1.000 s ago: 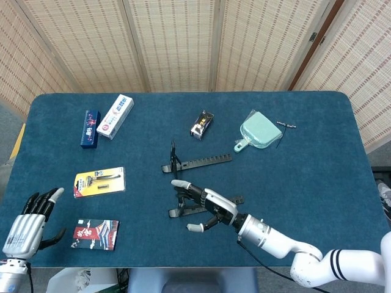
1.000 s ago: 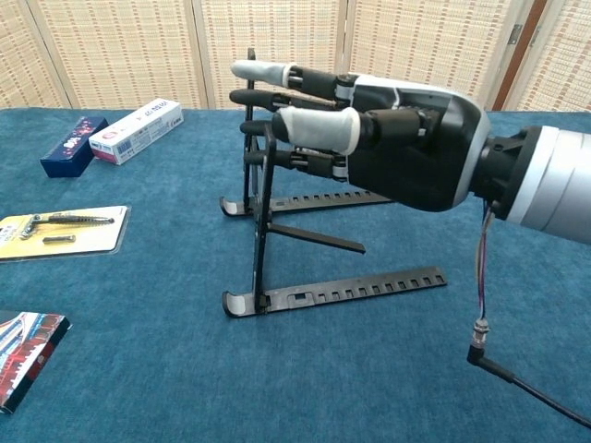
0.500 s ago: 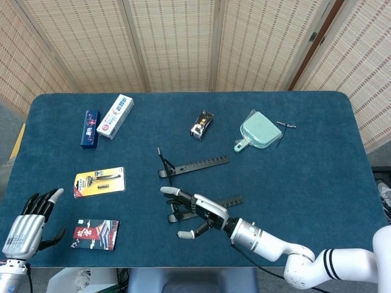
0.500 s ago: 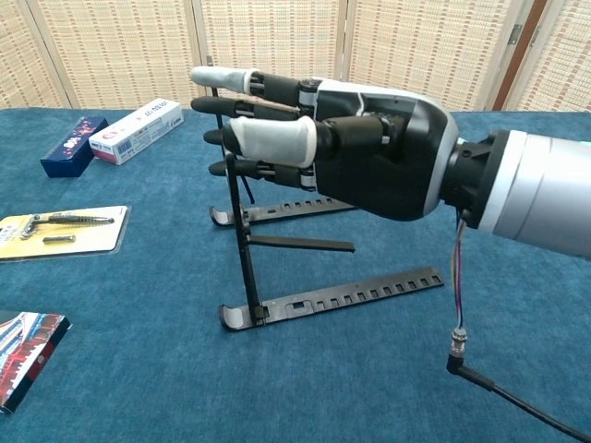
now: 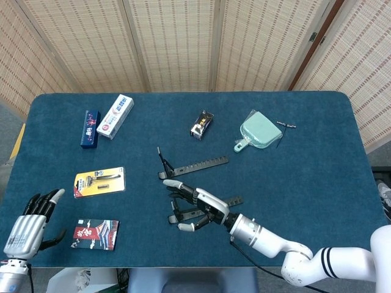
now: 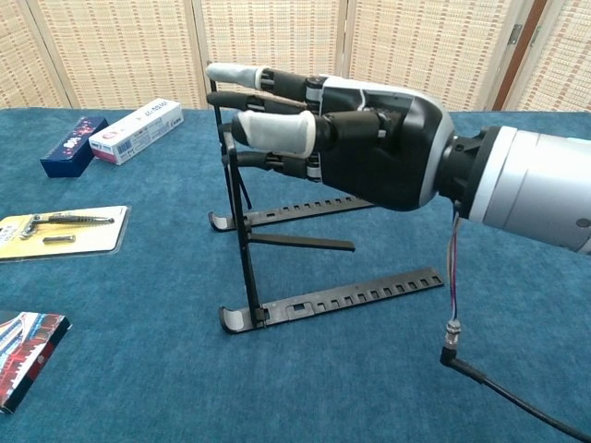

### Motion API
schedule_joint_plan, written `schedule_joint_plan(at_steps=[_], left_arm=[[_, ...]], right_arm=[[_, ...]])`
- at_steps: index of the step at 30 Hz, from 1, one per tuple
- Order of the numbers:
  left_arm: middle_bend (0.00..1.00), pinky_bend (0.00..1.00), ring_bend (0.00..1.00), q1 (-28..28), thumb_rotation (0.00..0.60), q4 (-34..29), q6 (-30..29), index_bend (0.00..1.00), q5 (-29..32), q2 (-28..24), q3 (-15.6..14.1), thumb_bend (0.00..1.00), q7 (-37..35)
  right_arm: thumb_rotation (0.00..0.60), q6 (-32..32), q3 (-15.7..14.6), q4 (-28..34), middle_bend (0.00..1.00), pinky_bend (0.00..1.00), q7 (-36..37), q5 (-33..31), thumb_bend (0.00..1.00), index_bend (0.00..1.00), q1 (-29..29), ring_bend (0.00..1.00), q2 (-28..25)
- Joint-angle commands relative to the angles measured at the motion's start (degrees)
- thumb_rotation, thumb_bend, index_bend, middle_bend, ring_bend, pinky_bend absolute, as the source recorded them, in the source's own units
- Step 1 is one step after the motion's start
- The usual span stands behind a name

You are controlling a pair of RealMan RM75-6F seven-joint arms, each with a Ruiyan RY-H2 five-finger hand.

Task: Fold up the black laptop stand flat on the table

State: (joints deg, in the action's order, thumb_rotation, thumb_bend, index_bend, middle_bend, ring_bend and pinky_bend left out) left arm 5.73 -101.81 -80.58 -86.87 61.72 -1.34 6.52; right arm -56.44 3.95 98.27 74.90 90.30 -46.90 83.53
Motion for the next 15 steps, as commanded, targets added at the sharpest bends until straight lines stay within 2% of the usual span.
schedule_joint_plan(at_steps=[1,9,15], left_arm=[[0.08,0.03,0.10,0.15,0.600,0.02,0.20,0.01,-0.05,0.08,0.01,0.27,0.03],[0.08,0.03,0.10,0.30,0.600,-0.01,0.38,0.01,-0.19,-0.02,-0.04,0.27,-0.10],[0.08,0.03,0.11,0.35,0.600,-0.02,0.48,0.01,-0.29,0.06,-0.13,0.27,-0.14]], right_arm=[[0.600,-0.22,-0.38,-0.37,0.00,0.08,-0.06,-0.23,0.13,0.00,0.48,0.00,0.20],[0.600,-3.59,-2.21,-0.44,0.00,0.08,-0.62,0.63,0.13,0.00,3.48,0.00,-0.49],[0.600,-6.07,-5.11,0.91,0.00,0.08,-0.36,1.75,0.13,0.00,6.58,0.00,-2.33]])
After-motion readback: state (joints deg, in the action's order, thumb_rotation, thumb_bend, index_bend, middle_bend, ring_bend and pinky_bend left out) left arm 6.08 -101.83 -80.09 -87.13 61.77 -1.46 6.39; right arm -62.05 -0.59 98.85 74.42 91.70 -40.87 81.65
